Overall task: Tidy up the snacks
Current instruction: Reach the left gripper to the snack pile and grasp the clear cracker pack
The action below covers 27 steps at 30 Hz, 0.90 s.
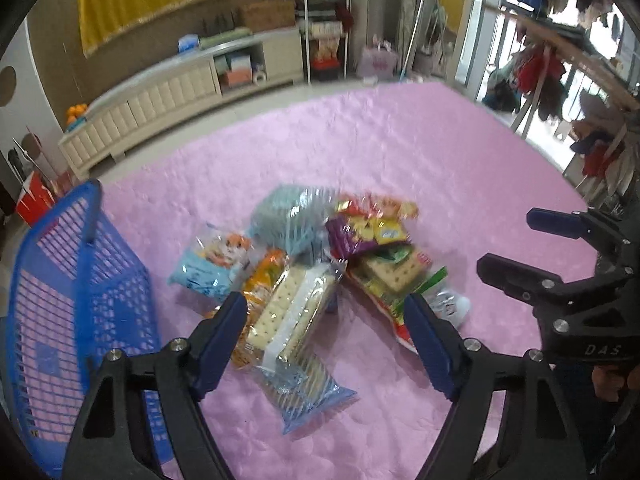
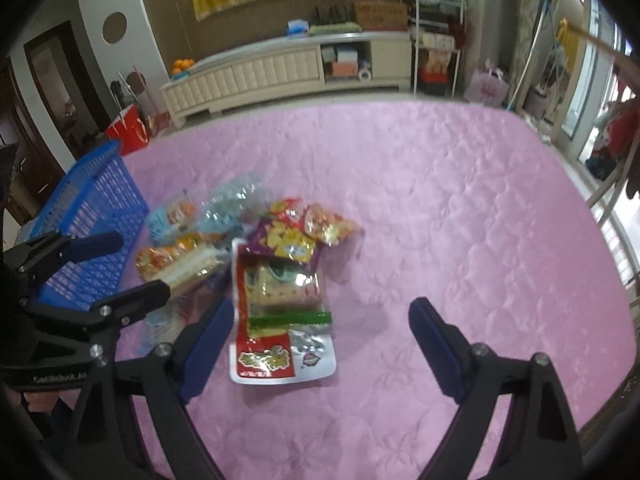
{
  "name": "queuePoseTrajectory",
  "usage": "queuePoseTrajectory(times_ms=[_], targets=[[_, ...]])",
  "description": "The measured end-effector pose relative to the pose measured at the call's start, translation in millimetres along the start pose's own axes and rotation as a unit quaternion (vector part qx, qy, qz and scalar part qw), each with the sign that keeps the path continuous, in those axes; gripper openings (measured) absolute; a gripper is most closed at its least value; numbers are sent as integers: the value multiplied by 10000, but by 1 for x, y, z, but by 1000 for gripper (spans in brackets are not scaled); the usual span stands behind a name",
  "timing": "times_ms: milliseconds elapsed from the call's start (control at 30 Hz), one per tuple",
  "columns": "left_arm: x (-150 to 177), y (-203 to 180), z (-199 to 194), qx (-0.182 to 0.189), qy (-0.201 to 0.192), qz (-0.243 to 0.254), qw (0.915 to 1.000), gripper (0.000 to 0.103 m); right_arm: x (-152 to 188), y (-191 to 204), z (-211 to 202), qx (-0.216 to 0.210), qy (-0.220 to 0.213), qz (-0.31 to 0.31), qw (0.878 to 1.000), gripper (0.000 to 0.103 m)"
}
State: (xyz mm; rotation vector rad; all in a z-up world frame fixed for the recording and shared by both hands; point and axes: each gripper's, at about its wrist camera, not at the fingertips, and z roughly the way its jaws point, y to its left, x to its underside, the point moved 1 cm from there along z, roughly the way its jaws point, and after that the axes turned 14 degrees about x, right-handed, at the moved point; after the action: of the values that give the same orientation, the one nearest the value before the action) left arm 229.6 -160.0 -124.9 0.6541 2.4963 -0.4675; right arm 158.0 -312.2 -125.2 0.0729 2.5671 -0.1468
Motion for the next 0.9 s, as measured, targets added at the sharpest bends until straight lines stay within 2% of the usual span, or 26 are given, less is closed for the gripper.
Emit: queuePoseTrajectory(times_ms=[167,367,433,567,667,700,733,767,800,833,900], targets=[[-3,22,28,65,226,-275,9993,76,-1,-1,21,8,145,-1,9999,92],[1,48,55,268,524,-499,9970,76,-3,3,36,-84,201,12,9998,92],[0,55,60,384,518,-650,9958,76,-3,5,38,-109,214,7,9997,92],[-3,53,68,392,563,-456,9966,74,-4,4,45,-154,316,60,9994,92],[-3,48,73,382,734,-426,9957,60,-5,1,45,-81,329,95,9994,92],[-2,48,74,426,788,-480,9948,51,-5,-1,44,-69,327,110,9994,92],[-1,47,73,559,773,-575,9938,41,-5,-2,43,-60,318,131,9994,92],[0,50,74,749,771,-749,9914,36,-6,-4,41,-58,309,152,9994,92],[1,55,73,1108,736,-1032,9857,20,-7,-5,39,-51,298,169,9994,92],[4,57,72,1258,718,-1157,9827,17,-8,-6,37,-47,283,161,9995,92],[5,55,69,1117,631,-1114,9855,16,-11,-7,32,-15,228,111,9997,92]])
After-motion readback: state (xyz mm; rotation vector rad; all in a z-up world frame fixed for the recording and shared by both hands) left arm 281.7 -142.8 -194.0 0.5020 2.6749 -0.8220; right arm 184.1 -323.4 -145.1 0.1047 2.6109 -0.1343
